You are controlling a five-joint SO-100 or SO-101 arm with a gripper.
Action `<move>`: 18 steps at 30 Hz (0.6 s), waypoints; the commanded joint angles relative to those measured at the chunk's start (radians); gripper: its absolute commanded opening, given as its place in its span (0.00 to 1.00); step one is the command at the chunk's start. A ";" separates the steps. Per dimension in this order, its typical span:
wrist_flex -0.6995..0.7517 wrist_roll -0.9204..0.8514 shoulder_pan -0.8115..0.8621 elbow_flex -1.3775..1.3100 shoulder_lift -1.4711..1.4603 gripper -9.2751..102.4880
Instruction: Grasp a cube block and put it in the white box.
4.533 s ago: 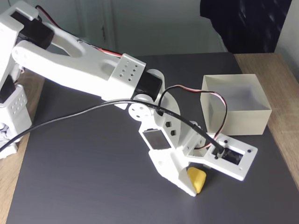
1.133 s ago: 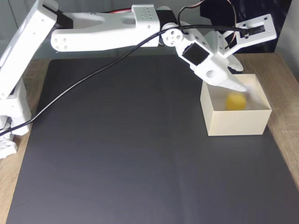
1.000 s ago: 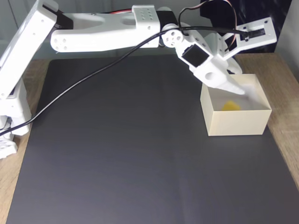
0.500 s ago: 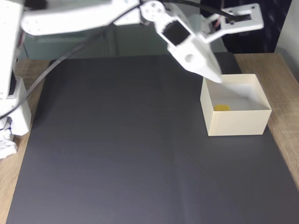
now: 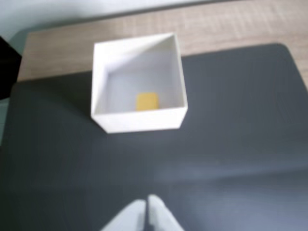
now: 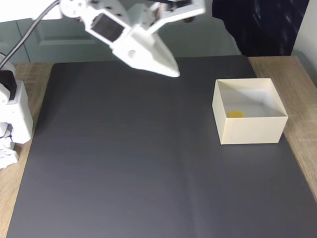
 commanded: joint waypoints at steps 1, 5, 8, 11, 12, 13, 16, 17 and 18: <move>-0.020 -0.003 -0.005 0.092 0.140 0.09; -0.025 -0.003 -0.003 0.229 0.275 0.09; -0.044 -0.006 -0.005 0.342 0.376 0.09; -0.055 -0.006 -0.012 0.446 0.479 0.09; -0.057 -0.006 -0.014 0.477 0.512 0.09; -0.061 -0.006 -0.015 0.511 0.548 0.09; -0.084 -0.028 -0.017 0.609 0.675 0.08; -0.084 -0.031 -0.015 0.637 0.713 0.08; -0.083 -0.034 -0.014 0.663 0.752 0.08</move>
